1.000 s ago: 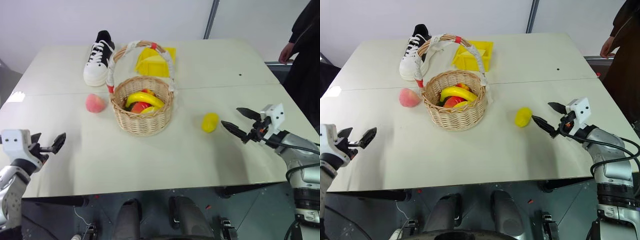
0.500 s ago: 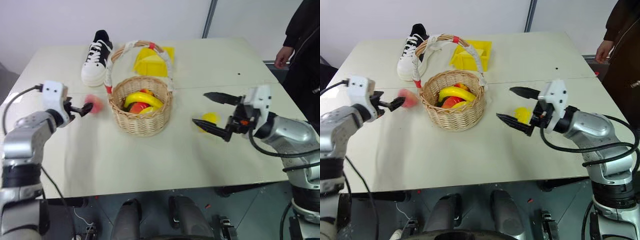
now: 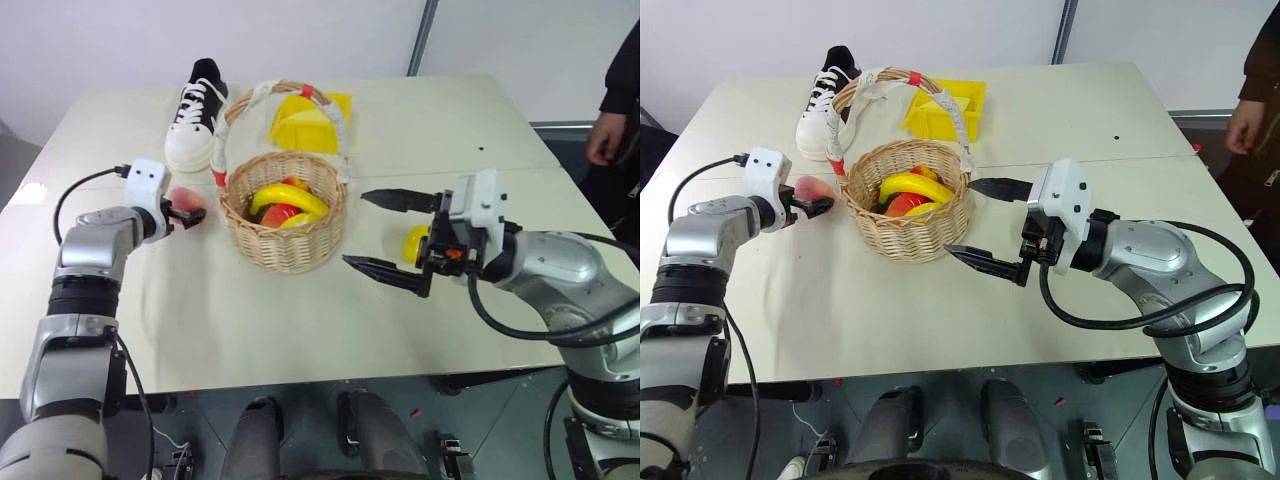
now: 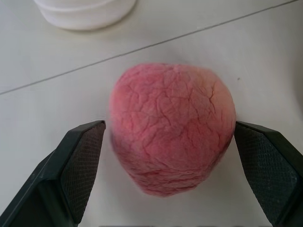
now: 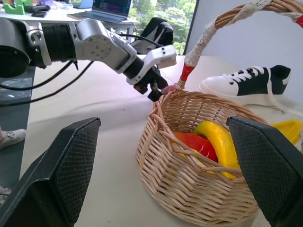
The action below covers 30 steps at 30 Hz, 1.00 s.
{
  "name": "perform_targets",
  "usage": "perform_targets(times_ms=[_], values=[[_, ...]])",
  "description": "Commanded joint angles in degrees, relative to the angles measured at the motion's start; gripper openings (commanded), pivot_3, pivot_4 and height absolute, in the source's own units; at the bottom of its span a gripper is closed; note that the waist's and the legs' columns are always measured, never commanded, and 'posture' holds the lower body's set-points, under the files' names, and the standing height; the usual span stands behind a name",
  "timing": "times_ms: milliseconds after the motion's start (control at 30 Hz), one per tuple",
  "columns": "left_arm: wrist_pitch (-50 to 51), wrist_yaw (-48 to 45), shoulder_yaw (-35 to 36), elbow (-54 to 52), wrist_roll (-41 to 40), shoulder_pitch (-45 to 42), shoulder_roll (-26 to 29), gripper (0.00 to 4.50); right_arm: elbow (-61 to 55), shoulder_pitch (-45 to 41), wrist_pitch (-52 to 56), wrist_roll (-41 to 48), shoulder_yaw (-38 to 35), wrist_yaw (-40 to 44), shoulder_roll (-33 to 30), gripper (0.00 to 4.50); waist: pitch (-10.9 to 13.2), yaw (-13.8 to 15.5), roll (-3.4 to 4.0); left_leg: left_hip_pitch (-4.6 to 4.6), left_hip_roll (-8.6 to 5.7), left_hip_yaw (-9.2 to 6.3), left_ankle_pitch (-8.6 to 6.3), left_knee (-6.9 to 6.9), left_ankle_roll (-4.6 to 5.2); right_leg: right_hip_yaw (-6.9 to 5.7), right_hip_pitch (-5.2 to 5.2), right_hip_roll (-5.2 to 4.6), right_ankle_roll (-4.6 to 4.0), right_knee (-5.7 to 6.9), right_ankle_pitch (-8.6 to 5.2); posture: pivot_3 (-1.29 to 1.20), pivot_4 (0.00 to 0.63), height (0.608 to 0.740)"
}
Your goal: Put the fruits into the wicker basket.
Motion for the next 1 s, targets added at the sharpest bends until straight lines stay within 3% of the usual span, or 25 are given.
perform_targets(times_ms=[33, 200, 267, 400, 533, 633, 733, 833, 1000], values=[[-3.29, -0.08, 1.84, 0.99, 0.39, -2.13, -0.17, 4.26, -1.43, 0.46, -1.77, -0.06, -0.02, 0.27, 0.5, 4.49, 0.0, 0.01, 0.0, 0.0, 0.0, 0.0, 0.0, 0.0, 0.0, 0.0, 0.0, 0.0, 0.01, 0.0, 0.01, 0.0, 0.15, 0.74], [-5.01, 0.64, 3.62, 0.68, 0.36, -1.4, 0.33, 2.55, -1.29, 1.29, -2.75, -0.51, 0.47, 0.68, 0.48, 4.5, 0.0, -0.03, 0.0, 0.0, 0.0, 0.0, 0.0, 0.0, 0.0, 0.0, -0.01, 0.0, 0.03, 0.0, 0.02, 0.0, 0.15, 0.74], [-4.5, 0.9, 4.97, -0.66, -0.29, -0.46, 0.88, 2.55, -1.67, 1.78, -2.92, -0.58, 0.54, 0.67, 0.34, 4.5, 0.0, -0.03, 0.0, 0.0, 0.0, 0.0, 0.0, 0.0, 0.0, 0.0, -0.01, 0.0, 0.04, 0.0, 0.02, 0.0, 0.15, 0.74], [-4.75, -4.86, 11.78, -13.85, -4.41, 10.69, 6.57, 2.55, -1.63, 2.68, -3.53, -1.06, -0.08, 0.79, -0.42, 4.5, 0.0, -0.87, 0.0, 0.05, 0.03, 0.05, 0.0, -0.07, 0.01, 0.05, -0.03, -0.01, 0.05, 0.0, 0.03, 0.0, 0.15, 0.74], [2.36, -18.85, 24.58, -39.18, -21.51, 27.42, 10.69, 2.55, 0.32, 3.27, -4.62, -1.86, -1.29, 2.07, -1.74, 4.5, 0.0, -0.54, 0.0, 0.0, 0.11, 0.05, -0.01, -0.16, 0.01, 0.04, -0.17, -0.04, 0.03, 0.08, 0.02, 0.0, 0.15, 0.74], [9.66, -22.59, 27.5, -52.55, -32.51, 33.37, 12.53, 2.55, 2.35, 2.25, -5.14, -2.22, -1.68, 3.41, -2.38, 4.5, 0.01, 0.8, 0.0, -0.16, 0.1, 0.01, 0.0, -0.04, -0.01, -0.02, -0.21, -0.15, -0.12, 0.06, -0.07, 0.0, 0.15, 0.74], [13.84, -18.62, 24.62, -58.44, -36.89, 30.9, 12.18, 2.55, 4.18, 0.45, -5.45, -2.74, -1.13, 4.24, -2.47, 4.5, 0.02, 1.63, 0.03, -0.13, 0.0, 0.1, 0.02, 0.13, -0.04, -0.07, -0.05, -0.31, -0.19, -0.06, -0.18, 0.0, 0.15, 0.74], [14.9, -9.93, 14.49, -58.76, -32.44, 22.04, 7.59, 2.55, 5.58, -1.73, -5.21, -3.22, -0.35, 4.56, -2.17, 4.5, 0.01, 1.63, 0.02, -0.09, -0.06, 0.13, 0.03, 0.27, -0.07, -0.07, 0.18, -0.3, -0.22, -0.19, -0.14, 0.0, 0.15, 0.74], [13.2, -2.96, 1.64, -52.47, -22.82, 11.52, 1.13, 2.55, 5.42, -2.98, -3.51, -3.37, 0.15, 3.24, -2.13, 4.5, -0.01, 1.21, -0.03, -0.21, -0.08, 0.16, 0.06, 0.26, -0.09, 0.08, 0.15, -0.18, 0.13, -0.23, 0.09, 0.0, 0.15, 0.74]])
